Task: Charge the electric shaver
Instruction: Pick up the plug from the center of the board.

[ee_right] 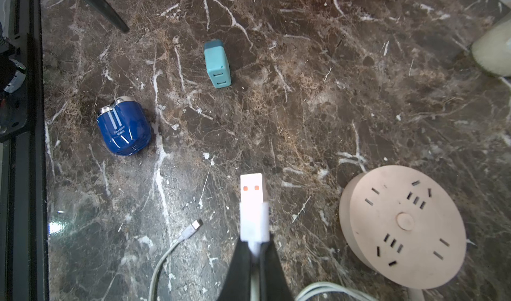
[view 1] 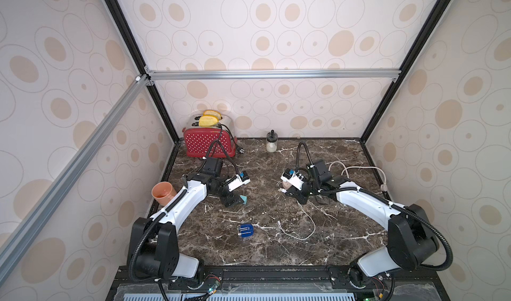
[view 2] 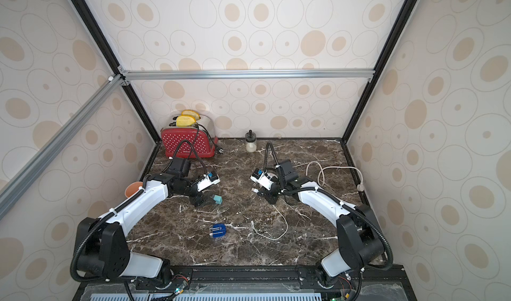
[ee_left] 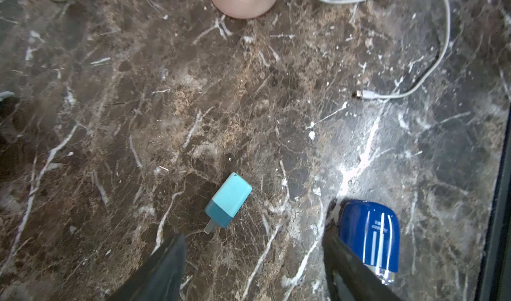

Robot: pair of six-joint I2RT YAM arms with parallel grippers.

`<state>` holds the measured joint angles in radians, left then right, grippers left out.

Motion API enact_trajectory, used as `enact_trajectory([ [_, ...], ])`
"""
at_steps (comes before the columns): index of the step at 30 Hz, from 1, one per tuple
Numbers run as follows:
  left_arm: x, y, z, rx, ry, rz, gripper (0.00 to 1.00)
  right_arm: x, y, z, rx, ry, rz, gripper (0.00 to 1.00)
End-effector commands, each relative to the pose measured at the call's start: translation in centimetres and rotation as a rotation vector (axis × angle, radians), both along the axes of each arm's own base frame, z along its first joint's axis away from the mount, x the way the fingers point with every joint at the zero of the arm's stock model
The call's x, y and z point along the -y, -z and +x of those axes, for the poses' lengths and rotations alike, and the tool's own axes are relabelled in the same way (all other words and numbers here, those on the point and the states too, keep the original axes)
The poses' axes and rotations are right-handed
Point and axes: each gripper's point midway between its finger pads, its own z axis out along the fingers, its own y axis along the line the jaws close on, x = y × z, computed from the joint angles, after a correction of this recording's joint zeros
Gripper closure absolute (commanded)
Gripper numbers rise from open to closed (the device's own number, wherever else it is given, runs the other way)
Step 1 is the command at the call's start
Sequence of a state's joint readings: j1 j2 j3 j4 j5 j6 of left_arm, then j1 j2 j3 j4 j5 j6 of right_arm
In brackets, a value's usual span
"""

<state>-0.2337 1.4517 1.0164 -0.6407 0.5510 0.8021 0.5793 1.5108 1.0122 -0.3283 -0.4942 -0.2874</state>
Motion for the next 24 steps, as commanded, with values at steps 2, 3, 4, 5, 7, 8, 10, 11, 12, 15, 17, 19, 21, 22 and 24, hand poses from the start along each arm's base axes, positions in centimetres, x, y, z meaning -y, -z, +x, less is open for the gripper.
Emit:
enact_trajectory([
  [2,0.1,1.6,0.1,0.025,0.139,0.070,0.21,-0.2,0.3,0.1,-0.036,0.004,-0.013,1.00],
  [3,0.2,1.9,0.2,0.016,0.152,0.074,0.21,-0.2,0.4,0.1,-0.039,0.004,-0.014,1.00],
  [4,0.2,2.3,0.3,0.010,0.163,0.079,0.21,-0.2,0.4,0.2,-0.039,0.006,-0.017,1.00],
  [5,0.2,2.7,0.5,0.008,0.172,0.091,0.21,-0.2,0.5,0.2,-0.039,0.007,-0.020,1.00],
  [7,0.1,3.7,0.7,0.010,0.200,0.124,0.22,-0.2,0.6,0.4,-0.038,0.009,-0.025,1.00],
  [8,0.1,4.1,0.9,0.015,0.207,0.131,0.22,-0.2,0.7,0.4,-0.038,0.009,-0.026,1.00],
  [10,0.2,4.8,1.7,0.037,0.216,0.138,0.22,-0.2,0.8,0.4,-0.040,0.008,-0.028,1.00],
  [11,0.2,5.1,1.8,0.038,0.221,0.141,0.22,-0.3,0.8,0.5,-0.039,0.007,-0.030,1.00],
  [12,0.3,5.2,2.1,0.046,0.225,0.142,0.22,-0.2,0.9,0.5,-0.042,0.007,-0.037,1.00],
  [15,0.6,5.8,3.2,0.080,0.223,0.136,0.22,-0.2,1.0,0.6,-0.041,0.002,-0.043,1.00],
  [17,0.9,6.0,3.7,0.083,0.224,0.122,0.22,-0.2,1.0,0.6,-0.037,0.002,-0.043,1.00],
  [19,1.0,6.7,3.8,0.055,0.247,0.125,0.23,-0.2,1.2,0.7,-0.036,0.001,-0.046,1.00],
  [21,1.2,7.1,3.9,0.042,0.258,0.121,0.23,-0.2,1.2,0.7,-0.033,-0.001,-0.049,1.00],
  [22,1.3,7.2,4.0,0.040,0.258,0.116,0.24,-0.2,1.2,0.7,-0.033,-0.002,-0.051,1.00],
  [24,1.6,7.0,4.4,0.052,0.251,0.100,0.23,-0.1,1.5,0.8,-0.033,-0.001,-0.058,1.00],
])
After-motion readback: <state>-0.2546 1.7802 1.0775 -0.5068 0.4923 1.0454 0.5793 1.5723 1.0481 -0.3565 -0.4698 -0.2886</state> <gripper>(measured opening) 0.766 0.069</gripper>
